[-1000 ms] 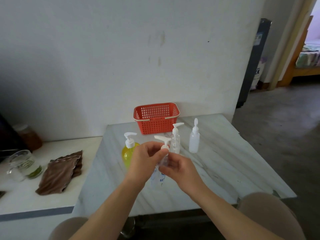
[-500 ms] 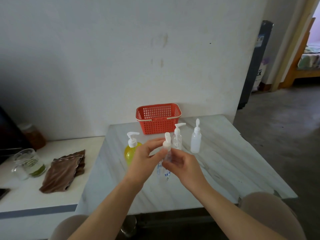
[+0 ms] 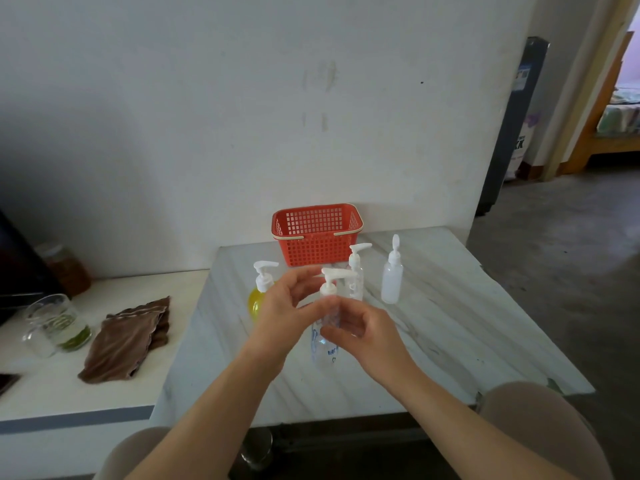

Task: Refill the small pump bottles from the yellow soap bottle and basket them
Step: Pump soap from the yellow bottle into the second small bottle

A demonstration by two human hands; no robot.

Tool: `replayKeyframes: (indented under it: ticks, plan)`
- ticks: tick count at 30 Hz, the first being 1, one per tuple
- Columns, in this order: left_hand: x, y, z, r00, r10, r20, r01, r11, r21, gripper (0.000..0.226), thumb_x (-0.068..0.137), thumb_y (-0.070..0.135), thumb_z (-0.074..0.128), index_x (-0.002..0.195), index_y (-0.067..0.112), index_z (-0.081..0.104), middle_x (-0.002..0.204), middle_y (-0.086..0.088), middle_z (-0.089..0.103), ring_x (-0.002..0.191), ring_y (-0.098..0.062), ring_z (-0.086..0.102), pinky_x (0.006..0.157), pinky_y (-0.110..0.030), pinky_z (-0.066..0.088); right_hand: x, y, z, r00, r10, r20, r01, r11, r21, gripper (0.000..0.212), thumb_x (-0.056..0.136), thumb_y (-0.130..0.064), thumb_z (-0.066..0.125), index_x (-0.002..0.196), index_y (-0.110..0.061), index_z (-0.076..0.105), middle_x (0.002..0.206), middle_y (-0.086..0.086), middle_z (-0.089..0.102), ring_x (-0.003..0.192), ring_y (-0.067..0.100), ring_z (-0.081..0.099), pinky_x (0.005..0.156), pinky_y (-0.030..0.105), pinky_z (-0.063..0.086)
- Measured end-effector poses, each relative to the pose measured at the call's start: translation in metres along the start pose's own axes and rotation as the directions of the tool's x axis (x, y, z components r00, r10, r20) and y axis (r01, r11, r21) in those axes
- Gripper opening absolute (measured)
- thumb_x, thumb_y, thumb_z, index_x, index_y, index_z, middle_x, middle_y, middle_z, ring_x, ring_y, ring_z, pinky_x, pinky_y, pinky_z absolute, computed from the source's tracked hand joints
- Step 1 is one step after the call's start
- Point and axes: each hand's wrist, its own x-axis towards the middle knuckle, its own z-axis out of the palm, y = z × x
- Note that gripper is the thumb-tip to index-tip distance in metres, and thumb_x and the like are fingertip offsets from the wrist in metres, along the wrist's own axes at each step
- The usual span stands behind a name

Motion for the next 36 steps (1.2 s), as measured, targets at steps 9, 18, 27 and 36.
replayKeyframes:
  ticks: [9,18,27,36]
  plan:
    - [-0.003,0.003,-0.005,0.998,0.057,-0.037,-0.055,0.997,0.058,0.028,0.077,-0.002,0.071,0.098,0.015,0.070,0.091,-0.001,0.074,0.087,-0.012,0.070,0.073,-0.019,0.052,-0.002,0.005,0.001,0.999,0.030,-0.015,-0.031,0.999,-0.016,0.046,0.085,-0.021,0.071,0.130,-0.023,0.058,0.115,-0.013,0.068,0.105,-0.002,0.063,0.096,0.018,0.049]
    - [-0.001,0.001,-0.001,0.999,-0.002,-0.034,0.007,0.989,0.144,0.025,0.072,0.009,0.078,0.093,0.013,0.066,0.083,-0.004,0.069,0.077,-0.011,0.066,0.066,-0.015,0.050,-0.007,0.005,-0.001,1.000,0.014,0.004,-0.014,0.998,-0.064,0.046,0.085,-0.024,0.071,0.128,-0.030,0.057,0.120,-0.012,0.066,0.111,0.001,0.062,0.101,0.026,0.048]
    - [-0.006,0.002,-0.005,0.984,-0.041,0.175,0.041,0.999,0.004,0.030,0.087,-0.003,0.056,0.113,0.009,0.065,0.106,-0.002,0.072,0.100,-0.018,0.068,0.085,-0.026,0.055,-0.011,0.011,0.002,0.999,0.049,0.000,-0.049,0.998,-0.027,0.043,0.086,-0.028,0.069,0.126,-0.034,0.054,0.122,-0.015,0.064,0.112,0.000,0.061,0.101,0.020,0.046]
    - [-0.004,0.003,-0.004,0.997,-0.023,0.074,0.015,0.995,0.102,0.031,0.080,0.002,0.068,0.105,0.020,0.067,0.093,0.008,0.071,0.093,-0.009,0.067,0.076,-0.022,0.054,-0.014,0.014,0.006,0.998,0.059,-0.005,-0.059,0.998,-0.030,0.041,0.084,-0.029,0.070,0.122,-0.036,0.055,0.118,-0.014,0.066,0.108,0.000,0.062,0.100,0.022,0.047]
